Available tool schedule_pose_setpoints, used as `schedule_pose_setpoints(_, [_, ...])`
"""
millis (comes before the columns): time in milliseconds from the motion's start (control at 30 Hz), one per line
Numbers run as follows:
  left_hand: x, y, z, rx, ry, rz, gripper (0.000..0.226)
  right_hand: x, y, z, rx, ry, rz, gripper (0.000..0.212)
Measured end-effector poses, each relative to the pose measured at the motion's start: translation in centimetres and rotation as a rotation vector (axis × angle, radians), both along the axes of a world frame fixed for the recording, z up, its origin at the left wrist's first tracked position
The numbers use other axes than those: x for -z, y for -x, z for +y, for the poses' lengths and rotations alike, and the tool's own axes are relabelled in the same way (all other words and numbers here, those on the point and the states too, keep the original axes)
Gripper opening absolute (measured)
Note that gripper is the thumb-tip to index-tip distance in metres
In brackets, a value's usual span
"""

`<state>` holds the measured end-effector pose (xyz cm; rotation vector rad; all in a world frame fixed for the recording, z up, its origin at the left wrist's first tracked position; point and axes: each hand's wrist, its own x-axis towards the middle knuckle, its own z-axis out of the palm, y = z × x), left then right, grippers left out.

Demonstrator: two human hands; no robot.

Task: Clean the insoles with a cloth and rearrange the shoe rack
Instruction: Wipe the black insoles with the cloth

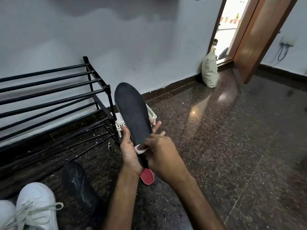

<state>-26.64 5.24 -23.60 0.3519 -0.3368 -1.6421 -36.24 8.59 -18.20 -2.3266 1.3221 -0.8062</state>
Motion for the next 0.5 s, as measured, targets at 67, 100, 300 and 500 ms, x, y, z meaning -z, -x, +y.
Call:
schedule_pose_setpoints(67, [0.0,-0.7,0.1,-0.02,0.019,0.032,0.08,-0.6,0.9,-0.4,-0.108,-0.186,0.09,0.015])
schedule_pose_setpoints(100, [0.0,-1.0,0.1,-0.022,0.032,0.057,0.079,-0.8,1.7,-0.6,-0.122,-0.246,0.186,0.018])
schedule_pose_setpoints(300, [-0.1,-1.0,-0.2,-0.016,0.015,0.092,0.068,-1.7,3.4,-1.5,0.242,0.338,-0.167,0.021])
schedule_pose_setpoints(500, [0.1,-0.4,0.2,0.007,-0.035,-0.011,0.067,1.4,0.1,-0.7,-0.121,0.096,-0.044,0.021])
